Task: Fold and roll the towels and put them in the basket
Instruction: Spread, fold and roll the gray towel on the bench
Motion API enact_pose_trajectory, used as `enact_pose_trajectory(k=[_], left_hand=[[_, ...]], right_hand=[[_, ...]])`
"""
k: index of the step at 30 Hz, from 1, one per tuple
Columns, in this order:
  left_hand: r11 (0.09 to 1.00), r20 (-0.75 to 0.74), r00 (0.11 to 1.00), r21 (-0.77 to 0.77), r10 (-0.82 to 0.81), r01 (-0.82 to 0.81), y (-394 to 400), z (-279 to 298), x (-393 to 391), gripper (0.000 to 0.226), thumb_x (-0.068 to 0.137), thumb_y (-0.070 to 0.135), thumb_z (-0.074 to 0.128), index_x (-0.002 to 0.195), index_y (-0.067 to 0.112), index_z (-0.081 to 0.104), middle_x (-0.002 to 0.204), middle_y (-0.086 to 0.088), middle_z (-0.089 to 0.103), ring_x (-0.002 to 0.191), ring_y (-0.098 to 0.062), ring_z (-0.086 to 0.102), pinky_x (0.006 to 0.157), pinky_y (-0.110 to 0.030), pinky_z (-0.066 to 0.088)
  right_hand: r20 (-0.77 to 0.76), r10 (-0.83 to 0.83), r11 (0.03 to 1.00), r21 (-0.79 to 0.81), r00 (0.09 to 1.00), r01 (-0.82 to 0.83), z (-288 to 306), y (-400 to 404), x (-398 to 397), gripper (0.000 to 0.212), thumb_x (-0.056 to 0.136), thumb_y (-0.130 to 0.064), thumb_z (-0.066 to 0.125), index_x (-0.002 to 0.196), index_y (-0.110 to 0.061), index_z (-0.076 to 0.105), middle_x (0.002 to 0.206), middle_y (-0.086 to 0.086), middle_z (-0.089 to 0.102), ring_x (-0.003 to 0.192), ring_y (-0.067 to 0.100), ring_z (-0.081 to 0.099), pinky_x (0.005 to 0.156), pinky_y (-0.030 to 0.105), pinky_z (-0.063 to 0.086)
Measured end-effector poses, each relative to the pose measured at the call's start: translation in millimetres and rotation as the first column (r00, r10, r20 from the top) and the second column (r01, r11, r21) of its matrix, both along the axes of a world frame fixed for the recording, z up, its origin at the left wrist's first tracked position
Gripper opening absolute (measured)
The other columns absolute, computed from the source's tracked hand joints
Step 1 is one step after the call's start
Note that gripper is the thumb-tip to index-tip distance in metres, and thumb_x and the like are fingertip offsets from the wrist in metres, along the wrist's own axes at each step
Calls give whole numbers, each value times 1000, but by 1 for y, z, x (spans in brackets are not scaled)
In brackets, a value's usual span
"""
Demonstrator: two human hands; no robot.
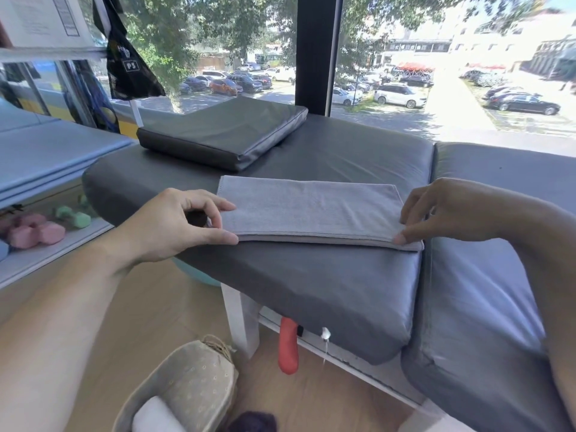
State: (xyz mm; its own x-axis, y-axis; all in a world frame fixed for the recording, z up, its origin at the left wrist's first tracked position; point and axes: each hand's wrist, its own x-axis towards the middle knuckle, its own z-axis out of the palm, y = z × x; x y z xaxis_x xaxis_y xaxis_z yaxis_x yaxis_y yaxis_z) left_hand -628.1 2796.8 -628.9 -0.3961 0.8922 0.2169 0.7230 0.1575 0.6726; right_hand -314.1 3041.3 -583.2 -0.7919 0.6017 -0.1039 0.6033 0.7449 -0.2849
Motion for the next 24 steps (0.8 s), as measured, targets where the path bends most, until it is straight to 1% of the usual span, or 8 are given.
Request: enact_pose_trajectory(k=[3,5,9,13,17,20,22,24], left_hand=[[989,12,993,97,115,-116,8,2,11,52,80,61,66,58,13,65,97,14,74,86,0,65,75,-12,40],[961,-68,976,202,208,-190,15,3,20,51,88,61,60,64,16,64,91,6,73,84,-5,64,72,-15,43],[951,-153,975,290,158,-108,31,9,50,29,99,50,54,93,26,70,92,15,71,91,8,60,77,-12,43],[981,-282,954,187,102,-49,56,2,74,26,103,45,49,121,35,65,131,18,64,126,-1,49,102,-25,38],[992,-380,924,-102,35,-79,72,-9,74,60,99,61,41,154,36,35,162,10,33,153,-9,17,124,-33,11],[929,-457,889,-335,-12,-160,74,-15,70,86,86,85,19,159,41,12,168,16,3,155,-8,-7,125,-46,-6],[907,-458,889,-373,3,-195,72,-14,71,98,75,95,14,159,45,7,168,18,-4,155,-10,-13,124,-50,-9],[894,-456,889,-385,30,-228,69,-10,68,108,66,101,11,158,45,6,168,15,-6,155,-15,-14,124,-52,-8]], right_hand=[[-157,-178,973,119,972,197,-11,7,-12,53,76,-73,67,55,-25,72,60,0,65,61,19,60,64,35,50],[-229,-303,924,166,925,344,-19,13,-18,57,82,-73,62,62,-20,67,61,-1,62,65,20,59,65,35,50],[-3,-448,878,186,894,440,-29,18,-22,76,82,-89,30,79,-21,64,98,5,66,97,30,61,85,42,50],[90,-439,898,60,894,435,-32,24,-27,95,48,-105,31,71,-17,59,81,2,60,82,27,61,87,40,53],[-65,-427,901,-120,902,418,-27,16,-26,68,72,-76,68,61,-11,56,65,4,58,62,22,53,60,32,41],[-180,-439,886,-248,880,392,-28,10,-25,59,70,-61,83,54,-13,53,47,-3,50,53,19,48,53,30,34],[-260,-432,881,-327,864,342,-31,11,-27,46,71,-50,87,61,-11,66,52,-3,58,55,17,54,53,27,39],[-327,-446,840,-475,833,263,-33,14,-28,32,74,-37,88,86,-9,79,78,6,77,75,22,72,73,33,57]])
